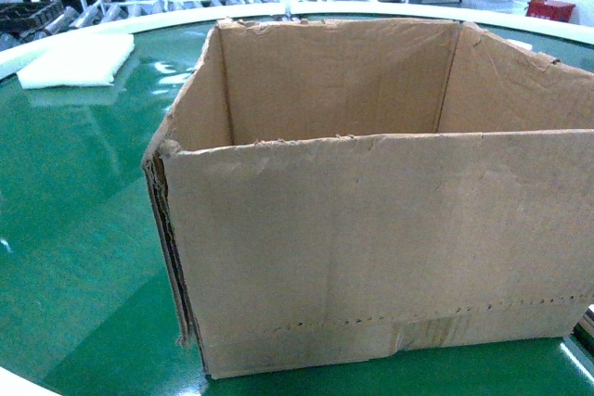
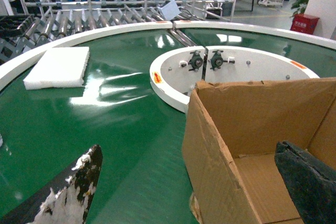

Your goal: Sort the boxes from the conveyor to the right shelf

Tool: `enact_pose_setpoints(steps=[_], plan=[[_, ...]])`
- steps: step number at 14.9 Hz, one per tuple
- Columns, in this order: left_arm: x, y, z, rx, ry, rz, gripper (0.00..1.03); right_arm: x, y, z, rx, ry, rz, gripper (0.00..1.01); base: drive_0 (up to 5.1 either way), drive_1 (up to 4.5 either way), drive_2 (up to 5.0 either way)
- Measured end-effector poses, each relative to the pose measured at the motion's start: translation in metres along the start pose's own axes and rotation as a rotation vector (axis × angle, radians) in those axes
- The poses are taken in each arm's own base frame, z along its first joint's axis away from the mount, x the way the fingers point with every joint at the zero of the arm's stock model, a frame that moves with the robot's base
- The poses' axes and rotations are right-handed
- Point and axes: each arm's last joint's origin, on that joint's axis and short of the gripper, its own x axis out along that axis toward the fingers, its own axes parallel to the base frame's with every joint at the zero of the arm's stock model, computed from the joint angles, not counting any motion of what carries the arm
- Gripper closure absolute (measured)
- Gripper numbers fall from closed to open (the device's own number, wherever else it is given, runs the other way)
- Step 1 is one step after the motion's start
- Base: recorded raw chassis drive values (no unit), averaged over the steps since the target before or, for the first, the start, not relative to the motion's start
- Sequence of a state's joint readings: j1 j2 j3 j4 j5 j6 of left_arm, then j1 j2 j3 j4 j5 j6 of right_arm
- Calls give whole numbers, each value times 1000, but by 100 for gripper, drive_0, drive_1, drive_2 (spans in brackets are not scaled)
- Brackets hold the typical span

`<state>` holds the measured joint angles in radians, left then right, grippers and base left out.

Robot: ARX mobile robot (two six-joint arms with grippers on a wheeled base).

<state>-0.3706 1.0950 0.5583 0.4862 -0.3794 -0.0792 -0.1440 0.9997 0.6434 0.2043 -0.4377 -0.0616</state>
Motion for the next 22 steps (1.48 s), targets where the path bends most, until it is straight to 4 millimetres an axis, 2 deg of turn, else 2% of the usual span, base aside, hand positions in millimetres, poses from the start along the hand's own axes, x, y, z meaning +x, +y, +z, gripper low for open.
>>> enact_pose_setpoints(steps=[3, 5, 8, 9, 11, 17, 18, 19, 20, 22], plan=[[1, 1, -2, 2, 20, -6, 5, 3, 2, 1, -9, 13, -10, 3, 0, 0, 0], [15, -4, 0, -32, 62, -18, 5, 22, 8, 13, 2, 67, 17, 3, 0, 0, 0], [33, -19, 14, -76, 84, -22, 5, 51, 21, 30, -12, 139, 47, 3, 0, 0, 0], [43, -25, 12, -77, 112, -7, 5, 62, 20, 31, -15, 171, 33, 3, 0, 0, 0], [59, -39, 0, -15, 185, 31, 5, 85, 7, 22, -21, 220, -6, 3, 0, 0, 0], [58, -40, 3, -4, 174, 33, 5, 84, 4, 21, -26, 228, -24, 3, 0, 0, 0], [59, -41, 3, -3, 184, 20, 5, 89, 9, 22, -31, 264, -9, 3, 0, 0, 0], [66, -49, 8, -8, 214, 2, 5, 109, 15, 28, -64, 292, 15, 3, 0, 0, 0], [68, -53, 9, -8, 215, 1, 5, 114, 15, 28, -76, 304, 20, 3, 0, 0, 0], [81, -64, -2, -13, 260, 31, 5, 126, 12, 21, -110, 368, 36, 3, 0, 0, 0]])
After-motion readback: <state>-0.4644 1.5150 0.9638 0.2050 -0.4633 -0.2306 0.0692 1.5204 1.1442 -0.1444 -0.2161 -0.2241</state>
